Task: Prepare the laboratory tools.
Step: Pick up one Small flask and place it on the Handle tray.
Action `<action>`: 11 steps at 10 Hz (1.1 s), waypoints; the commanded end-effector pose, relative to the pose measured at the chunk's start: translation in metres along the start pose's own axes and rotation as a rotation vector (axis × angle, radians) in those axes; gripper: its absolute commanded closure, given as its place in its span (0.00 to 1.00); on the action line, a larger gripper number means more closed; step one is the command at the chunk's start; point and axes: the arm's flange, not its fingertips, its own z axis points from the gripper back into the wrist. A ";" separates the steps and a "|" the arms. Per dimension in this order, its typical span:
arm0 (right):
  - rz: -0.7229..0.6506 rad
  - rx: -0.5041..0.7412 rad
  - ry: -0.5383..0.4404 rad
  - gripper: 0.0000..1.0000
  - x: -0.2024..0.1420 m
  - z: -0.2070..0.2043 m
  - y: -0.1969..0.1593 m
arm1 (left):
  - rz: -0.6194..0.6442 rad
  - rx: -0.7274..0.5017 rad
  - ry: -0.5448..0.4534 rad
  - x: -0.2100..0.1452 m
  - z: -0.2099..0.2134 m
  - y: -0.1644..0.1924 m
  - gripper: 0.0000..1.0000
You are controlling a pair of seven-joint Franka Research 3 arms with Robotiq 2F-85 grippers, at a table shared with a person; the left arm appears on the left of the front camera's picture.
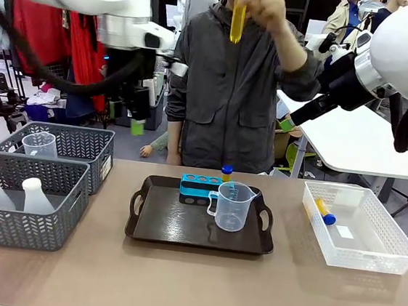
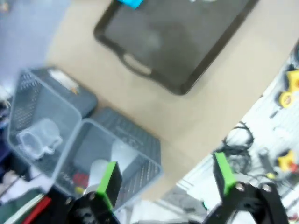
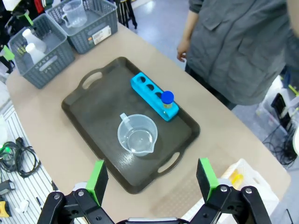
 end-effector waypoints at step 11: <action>-0.019 0.005 -0.001 0.00 0.002 0.002 0.001 | 0.253 0.006 -0.098 -0.088 -0.042 0.071 0.00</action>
